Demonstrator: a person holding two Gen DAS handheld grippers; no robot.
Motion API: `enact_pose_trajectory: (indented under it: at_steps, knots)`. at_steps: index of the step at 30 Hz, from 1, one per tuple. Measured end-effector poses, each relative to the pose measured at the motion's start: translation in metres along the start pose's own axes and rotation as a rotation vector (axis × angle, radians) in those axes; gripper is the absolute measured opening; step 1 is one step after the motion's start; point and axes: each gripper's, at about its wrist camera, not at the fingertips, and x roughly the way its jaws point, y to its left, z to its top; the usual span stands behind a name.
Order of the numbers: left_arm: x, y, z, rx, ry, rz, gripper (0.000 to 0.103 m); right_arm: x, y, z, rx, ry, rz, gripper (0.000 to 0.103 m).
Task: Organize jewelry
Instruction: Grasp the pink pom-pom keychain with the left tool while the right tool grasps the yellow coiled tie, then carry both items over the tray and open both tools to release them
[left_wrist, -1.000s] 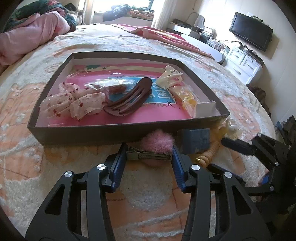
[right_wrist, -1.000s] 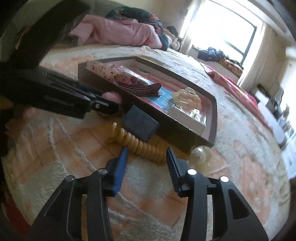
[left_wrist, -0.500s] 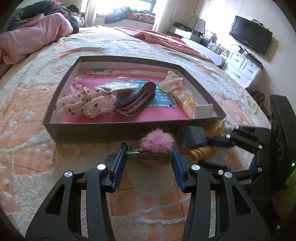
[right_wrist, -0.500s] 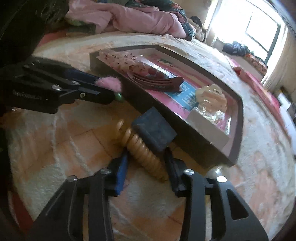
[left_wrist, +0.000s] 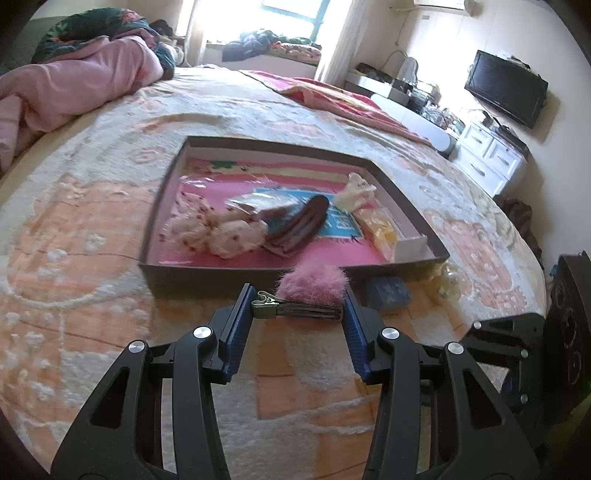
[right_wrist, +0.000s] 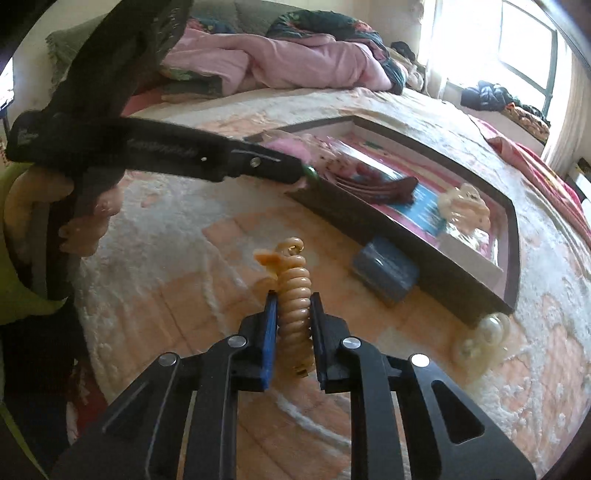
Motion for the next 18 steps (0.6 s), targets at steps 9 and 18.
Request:
enact_pose_trajectory:
  at_steps: [9, 18]
  knots:
    - [-0.019, 0.019, 0.009, -0.036, -0.054, 0.021, 0.037, -0.011, -0.002, 0.029, 0.050, -0.087, -0.017, 0.017]
    - [-0.024, 0.033, 0.021, -0.050, -0.084, 0.041, 0.037, -0.010, -0.025, 0.050, 0.097, -0.126, -0.079, 0.017]
